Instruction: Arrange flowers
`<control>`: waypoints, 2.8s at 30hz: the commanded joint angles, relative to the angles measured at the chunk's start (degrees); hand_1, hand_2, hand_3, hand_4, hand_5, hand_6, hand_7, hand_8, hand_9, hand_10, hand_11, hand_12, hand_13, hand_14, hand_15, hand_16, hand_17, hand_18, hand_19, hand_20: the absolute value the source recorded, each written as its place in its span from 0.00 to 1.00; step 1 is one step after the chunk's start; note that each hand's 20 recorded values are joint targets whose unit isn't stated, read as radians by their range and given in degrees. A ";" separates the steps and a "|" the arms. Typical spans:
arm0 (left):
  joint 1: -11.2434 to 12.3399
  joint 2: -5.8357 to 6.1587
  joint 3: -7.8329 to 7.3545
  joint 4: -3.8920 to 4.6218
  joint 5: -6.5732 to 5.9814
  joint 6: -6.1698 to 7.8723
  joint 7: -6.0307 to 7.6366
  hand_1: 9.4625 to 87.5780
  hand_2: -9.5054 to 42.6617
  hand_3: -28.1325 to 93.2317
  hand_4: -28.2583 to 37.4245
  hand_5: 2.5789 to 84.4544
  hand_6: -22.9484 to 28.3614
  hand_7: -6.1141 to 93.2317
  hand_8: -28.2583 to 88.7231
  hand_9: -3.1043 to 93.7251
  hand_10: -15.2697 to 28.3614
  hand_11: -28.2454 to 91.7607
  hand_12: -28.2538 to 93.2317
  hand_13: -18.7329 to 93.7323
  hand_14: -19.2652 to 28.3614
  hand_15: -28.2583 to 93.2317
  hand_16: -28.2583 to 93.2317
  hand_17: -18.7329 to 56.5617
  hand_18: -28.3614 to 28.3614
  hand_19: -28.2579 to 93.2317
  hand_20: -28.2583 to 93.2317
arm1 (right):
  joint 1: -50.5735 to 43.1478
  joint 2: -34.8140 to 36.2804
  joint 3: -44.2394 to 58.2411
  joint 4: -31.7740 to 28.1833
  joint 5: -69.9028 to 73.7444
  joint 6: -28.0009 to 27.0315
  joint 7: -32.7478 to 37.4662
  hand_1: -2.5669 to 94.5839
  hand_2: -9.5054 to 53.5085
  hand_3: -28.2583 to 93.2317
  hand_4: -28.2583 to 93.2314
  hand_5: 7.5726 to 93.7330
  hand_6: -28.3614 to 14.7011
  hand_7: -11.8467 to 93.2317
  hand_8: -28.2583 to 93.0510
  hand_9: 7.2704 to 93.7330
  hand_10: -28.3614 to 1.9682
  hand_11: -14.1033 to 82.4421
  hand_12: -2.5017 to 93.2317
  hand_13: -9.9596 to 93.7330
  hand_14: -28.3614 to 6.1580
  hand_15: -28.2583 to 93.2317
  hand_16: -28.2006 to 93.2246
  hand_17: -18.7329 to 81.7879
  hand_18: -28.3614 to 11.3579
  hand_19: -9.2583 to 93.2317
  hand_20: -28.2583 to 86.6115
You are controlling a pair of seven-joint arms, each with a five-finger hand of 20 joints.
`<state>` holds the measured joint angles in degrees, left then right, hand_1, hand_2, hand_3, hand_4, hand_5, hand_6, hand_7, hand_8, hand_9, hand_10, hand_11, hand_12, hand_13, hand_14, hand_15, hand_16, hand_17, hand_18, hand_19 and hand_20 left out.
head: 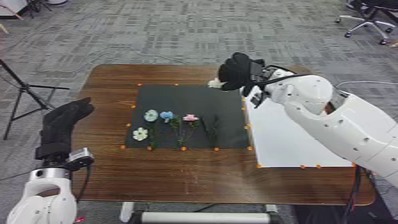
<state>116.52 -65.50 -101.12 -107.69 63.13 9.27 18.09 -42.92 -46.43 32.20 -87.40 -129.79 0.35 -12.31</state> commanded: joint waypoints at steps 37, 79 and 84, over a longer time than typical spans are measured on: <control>-0.86 -0.50 0.68 0.80 -0.17 -1.96 0.37 0.24 0.20 0.79 0.11 0.63 0.45 0.22 0.18 0.57 0.67 0.42 0.36 0.53 0.76 0.39 0.27 0.32 0.73 0.33 0.39 | -4.95 -5.54 3.91 4.82 -5.96 -8.51 -0.79 0.52 0.00 0.72 0.09 0.71 0.74 0.35 0.26 0.78 0.62 0.32 0.22 0.78 0.59 0.60 0.50 0.46 0.24 0.65 0.73; -0.58 -0.28 0.36 0.20 -0.15 -1.83 -0.30 0.24 0.22 0.79 0.10 0.63 0.45 0.22 0.18 0.57 0.67 0.42 0.36 0.53 0.77 0.39 0.27 0.32 0.74 0.33 0.40 | -11.66 -11.56 20.16 15.67 -26.77 -18.62 18.94 0.34 0.00 0.76 0.06 0.48 0.63 0.21 0.18 0.64 0.46 0.24 0.19 0.84 0.57 0.45 0.51 0.50 0.17 0.61 0.69; -0.61 -0.19 0.21 0.11 -0.11 -1.75 -0.42 0.24 0.22 0.79 0.10 0.63 0.45 0.22 0.18 0.57 0.67 0.42 0.36 0.53 0.77 0.39 0.27 0.32 0.74 0.33 0.39 | -13.65 -10.49 21.61 15.00 -25.87 -19.35 20.38 0.40 0.00 0.77 0.06 0.55 0.66 0.24 0.18 0.71 0.51 0.25 0.20 0.87 0.62 0.47 0.51 0.52 0.19 0.64 0.69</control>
<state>115.61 -65.57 -100.55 -107.01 63.10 7.79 18.08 -54.06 -57.76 52.36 -72.46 -155.72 -16.62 6.95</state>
